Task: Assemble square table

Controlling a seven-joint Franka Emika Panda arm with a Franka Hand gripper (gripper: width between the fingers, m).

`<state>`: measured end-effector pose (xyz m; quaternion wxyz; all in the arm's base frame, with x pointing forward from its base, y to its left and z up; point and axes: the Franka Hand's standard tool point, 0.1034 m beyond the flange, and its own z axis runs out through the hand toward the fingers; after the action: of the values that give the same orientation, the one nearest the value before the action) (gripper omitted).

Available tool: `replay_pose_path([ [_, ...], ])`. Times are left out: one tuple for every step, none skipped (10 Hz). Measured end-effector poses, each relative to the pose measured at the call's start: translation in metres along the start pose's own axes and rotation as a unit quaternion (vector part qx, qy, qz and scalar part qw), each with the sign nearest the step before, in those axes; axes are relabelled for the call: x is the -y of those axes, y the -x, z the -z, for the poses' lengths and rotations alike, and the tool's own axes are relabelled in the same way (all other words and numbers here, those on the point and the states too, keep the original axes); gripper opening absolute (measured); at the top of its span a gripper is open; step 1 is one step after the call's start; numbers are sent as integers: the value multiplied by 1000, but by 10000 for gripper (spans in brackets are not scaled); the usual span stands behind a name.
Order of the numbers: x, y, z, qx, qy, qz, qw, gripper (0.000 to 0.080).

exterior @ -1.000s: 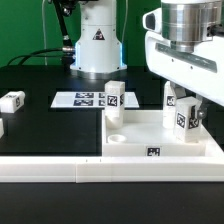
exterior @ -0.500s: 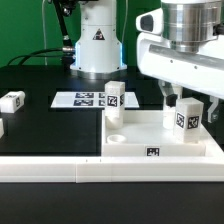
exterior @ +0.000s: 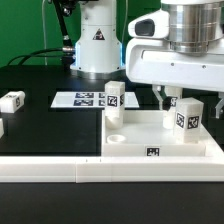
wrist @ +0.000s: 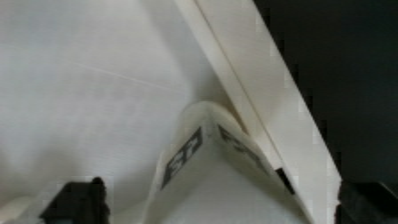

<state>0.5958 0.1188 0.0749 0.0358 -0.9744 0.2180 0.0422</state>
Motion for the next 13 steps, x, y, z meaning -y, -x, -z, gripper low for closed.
replay_pose_path([
  [-1,0,0,0,0,43,999,649],
  [-1,-1,0,0,0,74,997,649],
  [-1,0,0,0,1,99,995,649],
  [-1,1,-1,-3,12,163,986,649],
  [1,4,-2,-2,13,185,983,649],
  [2,5,-2,-2,17,230,973,649],
  [4,6,-3,-2,20,265,964,649],
  [5,7,-3,-2,24,290,957,649],
  [4,6,-2,-2,26,325,945,649],
  [3,4,-2,-2,26,344,939,649],
  [0,2,-2,-1,26,366,930,649],
  [0,2,-2,-1,26,361,932,649],
  [0,2,-2,-1,26,361,932,536],
])
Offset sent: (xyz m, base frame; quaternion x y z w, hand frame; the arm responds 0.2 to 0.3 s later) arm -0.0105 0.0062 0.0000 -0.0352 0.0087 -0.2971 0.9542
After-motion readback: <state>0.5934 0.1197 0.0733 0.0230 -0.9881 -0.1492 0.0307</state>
